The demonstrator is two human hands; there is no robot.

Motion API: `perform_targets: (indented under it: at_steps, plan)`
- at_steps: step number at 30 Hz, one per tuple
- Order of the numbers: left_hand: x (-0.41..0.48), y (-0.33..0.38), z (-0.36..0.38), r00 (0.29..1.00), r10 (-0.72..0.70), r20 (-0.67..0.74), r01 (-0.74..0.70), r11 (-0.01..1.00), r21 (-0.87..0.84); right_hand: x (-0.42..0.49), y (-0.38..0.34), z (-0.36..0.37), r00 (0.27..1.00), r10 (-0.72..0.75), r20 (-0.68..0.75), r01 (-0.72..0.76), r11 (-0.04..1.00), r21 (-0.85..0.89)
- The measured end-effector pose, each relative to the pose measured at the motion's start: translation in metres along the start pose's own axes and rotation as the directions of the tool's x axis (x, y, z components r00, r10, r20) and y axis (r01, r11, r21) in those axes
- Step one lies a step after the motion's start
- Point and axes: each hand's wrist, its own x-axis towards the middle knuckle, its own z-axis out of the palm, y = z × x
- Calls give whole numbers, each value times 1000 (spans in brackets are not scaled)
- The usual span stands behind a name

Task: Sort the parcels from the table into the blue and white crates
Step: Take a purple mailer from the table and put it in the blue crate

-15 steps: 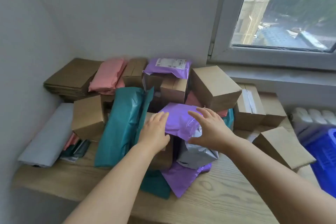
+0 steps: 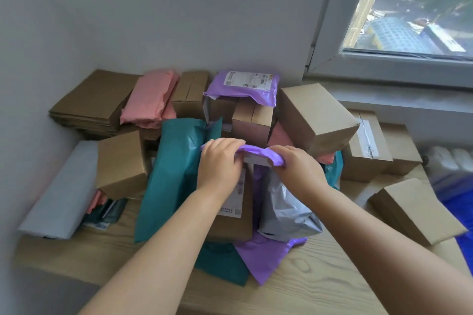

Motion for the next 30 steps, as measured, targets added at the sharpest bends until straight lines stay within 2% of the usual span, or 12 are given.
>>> perform_targets:
  at_steps: [2, 4, 7, 8, 10, 13, 16, 18, 21, 25, 27, 30]
  plan:
    - [4, 3, -5, 993, -68, -92, 71, 997, 31, 3, -2, -6, 997, 75, -11, -74, 995, 67]
    - [5, 8, -13, 969, -170, -177, 173, 985, 3, 4, -1, -14, 988, 150, -46, -136, 962, 237]
    - [4, 25, -27, 885, -405, -231, 333, 896, -295, 2, 0, -29, 959, 282, -35, -201, 758, 621]
    - [5, 29, -29, 846, -510, -154, 408, 806, -428, 0, 1, -33, 946, 324, 2, -227, 658, 718]
    - [9, 35, -28, 761, -638, 116, 555, 549, -626, -2, 4, -39, 920, 382, 91, -275, 460, 844]
    - [13, 39, -20, 673, -553, 492, 678, 196, -708, -3, 14, -35, 875, 405, 265, -360, 178, 916]
    - [16, 45, -12, 656, -419, 628, 644, -123, -755, -7, 21, -28, 844, 343, 412, -452, 41, 891]
    - [19, 47, -11, 648, -455, 611, 600, -190, -777, -9, 27, -27, 841, 323, 434, -471, 43, 881]
    - [22, 42, -14, 673, -490, 553, 579, -117, -807, -12, 37, -33, 861, 333, 385, -442, 114, 890]
    - [19, 43, -27, 698, -470, 540, 610, -3, -792, -13, 48, -48, 901, 310, 304, -395, 291, 871]
    - [16, 50, -30, 702, -429, 568, 629, 1, -777, -14, 44, -53, 920, 261, 293, -373, 348, 860]
    - [13, 66, -29, 693, -379, 613, 652, -33, -758, -15, 35, -54, 931, 243, 271, -344, 344, 874]
